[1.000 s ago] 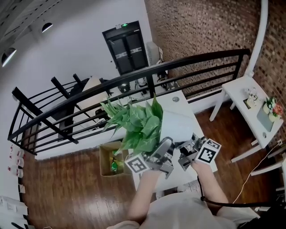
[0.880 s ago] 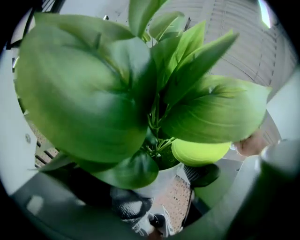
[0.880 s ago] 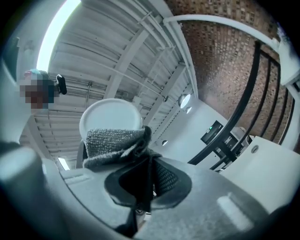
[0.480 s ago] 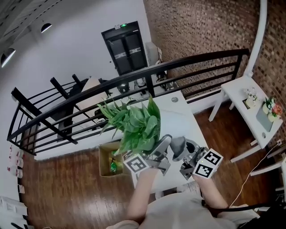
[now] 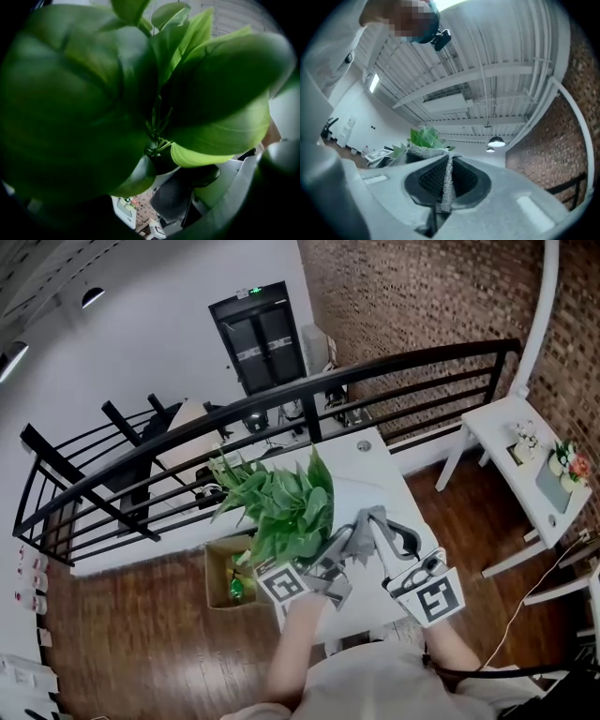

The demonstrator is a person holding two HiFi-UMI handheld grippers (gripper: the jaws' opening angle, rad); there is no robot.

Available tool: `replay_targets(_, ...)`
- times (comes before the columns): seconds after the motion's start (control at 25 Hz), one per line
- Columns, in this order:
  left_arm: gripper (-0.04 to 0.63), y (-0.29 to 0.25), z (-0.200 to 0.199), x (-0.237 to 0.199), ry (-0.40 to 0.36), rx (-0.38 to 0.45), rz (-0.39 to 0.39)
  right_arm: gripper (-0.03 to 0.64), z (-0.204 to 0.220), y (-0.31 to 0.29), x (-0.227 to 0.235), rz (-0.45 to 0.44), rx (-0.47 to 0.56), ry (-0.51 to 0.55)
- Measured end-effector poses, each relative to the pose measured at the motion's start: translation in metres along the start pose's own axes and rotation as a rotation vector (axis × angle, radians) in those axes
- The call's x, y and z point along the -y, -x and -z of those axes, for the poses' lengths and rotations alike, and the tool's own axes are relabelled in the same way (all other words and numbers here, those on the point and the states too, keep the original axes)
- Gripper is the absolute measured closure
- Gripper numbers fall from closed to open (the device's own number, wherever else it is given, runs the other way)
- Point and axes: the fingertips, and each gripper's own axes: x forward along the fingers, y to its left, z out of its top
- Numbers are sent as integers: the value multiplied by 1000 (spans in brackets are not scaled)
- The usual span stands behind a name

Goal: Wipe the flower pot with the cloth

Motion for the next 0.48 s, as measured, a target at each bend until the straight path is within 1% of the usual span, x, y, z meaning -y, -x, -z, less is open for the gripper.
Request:
replay_targets(0.08,109,-2,3,2,29,-2,7,620,-3,-1,12,37,1,58)
replay_targets(0.16,109,-1,5,4,28,-13,13,620,-3,0,24,81,-7,76)
replay_targets(0.24,109,1,6,4,12,-33,11,620,0,-1,35,116,-12,69)
replay_targets(0.36,109,4,9,2,-12,-72,0,620,11,-2,52,145,-35,78)
replay_targets(0.48,109,8,10,1,-56,-110,-6,620,27,-4,65,171,-68,32)
